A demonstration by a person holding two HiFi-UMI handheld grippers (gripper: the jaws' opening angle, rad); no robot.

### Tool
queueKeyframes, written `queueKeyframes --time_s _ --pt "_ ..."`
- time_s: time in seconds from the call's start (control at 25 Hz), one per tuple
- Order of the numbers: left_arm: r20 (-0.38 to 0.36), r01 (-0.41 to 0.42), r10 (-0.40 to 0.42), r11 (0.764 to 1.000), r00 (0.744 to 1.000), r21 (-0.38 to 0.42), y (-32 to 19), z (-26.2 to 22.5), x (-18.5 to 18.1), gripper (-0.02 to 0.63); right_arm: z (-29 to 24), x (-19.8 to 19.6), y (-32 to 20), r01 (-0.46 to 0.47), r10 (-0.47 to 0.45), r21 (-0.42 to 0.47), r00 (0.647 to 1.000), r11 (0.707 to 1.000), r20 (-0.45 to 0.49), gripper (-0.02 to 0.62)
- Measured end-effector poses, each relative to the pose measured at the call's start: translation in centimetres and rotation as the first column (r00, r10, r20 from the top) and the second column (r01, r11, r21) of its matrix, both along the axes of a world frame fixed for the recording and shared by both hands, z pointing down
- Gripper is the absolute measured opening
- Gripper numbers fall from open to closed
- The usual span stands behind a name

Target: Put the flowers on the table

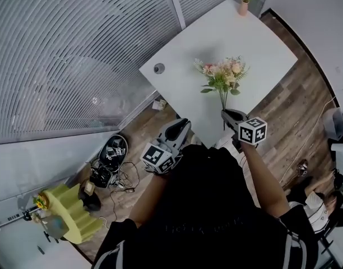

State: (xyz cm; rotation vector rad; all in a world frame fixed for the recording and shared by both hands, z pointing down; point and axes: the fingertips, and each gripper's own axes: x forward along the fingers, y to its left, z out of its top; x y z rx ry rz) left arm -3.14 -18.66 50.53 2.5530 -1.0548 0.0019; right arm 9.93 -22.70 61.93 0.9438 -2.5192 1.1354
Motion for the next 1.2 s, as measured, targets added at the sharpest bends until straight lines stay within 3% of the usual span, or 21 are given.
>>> queueKeyframes --time_s 0.6,1.2 --pt "0.011 -0.072 0.074 0.989 0.997 -0.128 -1.7 6.0 -0.1 0.052 7.7 -2.6 -3.6 -0.065 0.052 -0.177 0.995 0.982 -0.081 0.038" --pt "0.017 -0.103 0.107 0.979 0.994 -0.176 0.3 7.7 0.3 0.052 12.9 -2.6 -3.7 -0.069 0.006 -0.297 0.978 0.952 -0.209 0.040"
